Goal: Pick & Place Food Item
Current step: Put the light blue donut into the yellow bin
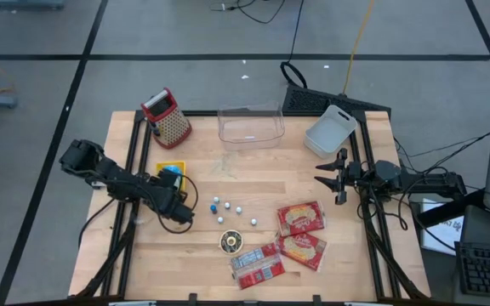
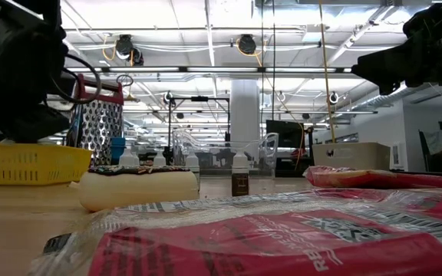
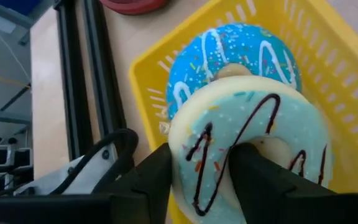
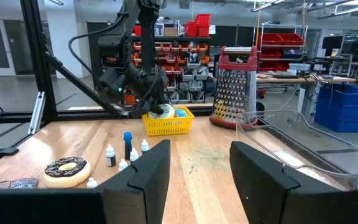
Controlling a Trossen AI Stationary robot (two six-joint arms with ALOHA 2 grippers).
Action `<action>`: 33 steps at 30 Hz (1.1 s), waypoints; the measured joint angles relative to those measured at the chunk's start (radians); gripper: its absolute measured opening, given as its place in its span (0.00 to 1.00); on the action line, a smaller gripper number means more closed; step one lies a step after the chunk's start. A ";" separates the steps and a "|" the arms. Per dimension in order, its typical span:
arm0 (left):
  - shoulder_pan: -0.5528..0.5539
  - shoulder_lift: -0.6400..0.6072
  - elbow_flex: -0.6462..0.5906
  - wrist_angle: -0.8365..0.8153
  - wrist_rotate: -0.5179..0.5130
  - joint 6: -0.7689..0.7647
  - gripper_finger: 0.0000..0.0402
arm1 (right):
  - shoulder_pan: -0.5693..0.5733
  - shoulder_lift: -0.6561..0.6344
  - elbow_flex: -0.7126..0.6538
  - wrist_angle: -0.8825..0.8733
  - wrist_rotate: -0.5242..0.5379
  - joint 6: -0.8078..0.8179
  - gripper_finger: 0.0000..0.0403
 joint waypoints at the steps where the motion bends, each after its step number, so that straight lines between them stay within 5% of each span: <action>1: 0.000 0.000 0.000 0.015 0.000 0.003 0.43 | 0.000 0.000 0.000 0.000 0.000 0.000 0.39; 14: 0.000 -0.001 0.000 0.109 -0.016 0.173 0.66 | 0.000 0.000 0.000 0.000 0.000 0.000 0.39; 33: 0.000 -0.053 0.022 -0.031 0.087 0.122 0.64 | 0.000 0.000 0.000 0.000 0.000 0.000 0.39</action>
